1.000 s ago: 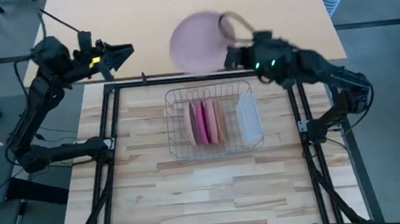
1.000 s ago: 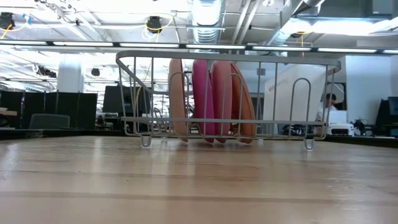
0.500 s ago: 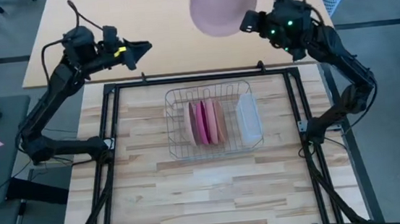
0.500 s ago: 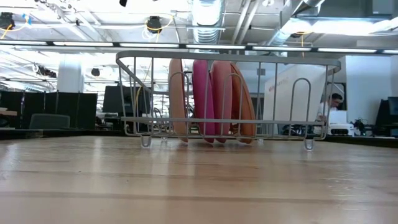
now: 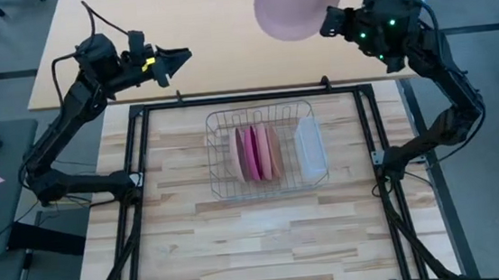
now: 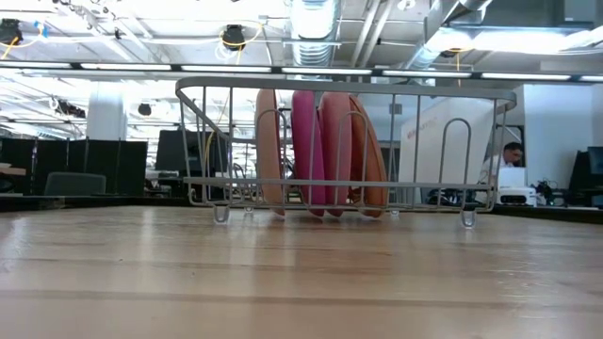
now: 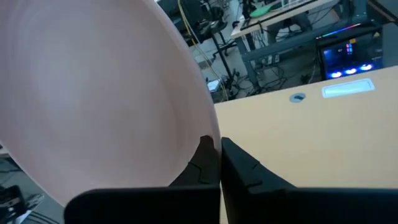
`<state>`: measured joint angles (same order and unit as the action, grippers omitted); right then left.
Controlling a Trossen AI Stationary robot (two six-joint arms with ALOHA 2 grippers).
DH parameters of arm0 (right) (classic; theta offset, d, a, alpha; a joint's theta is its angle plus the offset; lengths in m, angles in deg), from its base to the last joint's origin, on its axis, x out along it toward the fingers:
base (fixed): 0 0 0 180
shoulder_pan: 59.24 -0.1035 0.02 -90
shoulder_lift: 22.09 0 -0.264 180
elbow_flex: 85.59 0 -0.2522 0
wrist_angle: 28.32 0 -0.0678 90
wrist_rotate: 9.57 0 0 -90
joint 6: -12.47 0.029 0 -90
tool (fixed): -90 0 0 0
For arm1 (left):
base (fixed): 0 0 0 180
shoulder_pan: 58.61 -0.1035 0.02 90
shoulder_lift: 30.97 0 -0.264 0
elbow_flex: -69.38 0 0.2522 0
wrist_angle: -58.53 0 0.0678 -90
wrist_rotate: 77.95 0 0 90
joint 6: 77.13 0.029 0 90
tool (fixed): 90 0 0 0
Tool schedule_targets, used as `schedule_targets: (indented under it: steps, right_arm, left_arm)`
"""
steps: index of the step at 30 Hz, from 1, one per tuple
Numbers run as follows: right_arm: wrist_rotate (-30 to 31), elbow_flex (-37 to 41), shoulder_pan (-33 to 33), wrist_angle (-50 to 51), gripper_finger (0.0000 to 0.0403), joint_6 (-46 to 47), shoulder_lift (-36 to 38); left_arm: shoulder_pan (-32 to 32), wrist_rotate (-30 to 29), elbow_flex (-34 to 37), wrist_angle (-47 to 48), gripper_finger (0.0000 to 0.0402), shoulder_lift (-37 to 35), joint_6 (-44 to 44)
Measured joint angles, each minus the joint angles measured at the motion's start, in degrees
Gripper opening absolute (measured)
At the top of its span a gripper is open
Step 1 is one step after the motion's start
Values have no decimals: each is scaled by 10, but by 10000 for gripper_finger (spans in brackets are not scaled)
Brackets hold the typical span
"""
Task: Sort dishes
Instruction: Put the beige plate in the dish rack
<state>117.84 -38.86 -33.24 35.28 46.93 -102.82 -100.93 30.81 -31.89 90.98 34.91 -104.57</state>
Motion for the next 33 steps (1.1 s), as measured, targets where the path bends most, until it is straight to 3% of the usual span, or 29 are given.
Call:
schedule_targets:
  steps: [13,19,26,33]
  right_arm:
    - [0,1,-110,59,0,161,1]
    - [1,1,-163,60,0,195,-1]
    - [-1,1,-198,-21,0,187,0]
    - [-61,0,-221,-100,0,182,0]
  left_arm:
    - [-1,7,0,-4,132,5,-1]
    - [-1,53,0,-4,132,4,-28]
    - [-1,80,0,-4,132,2,-17]
    - [-1,63,0,-4,132,2,-6]
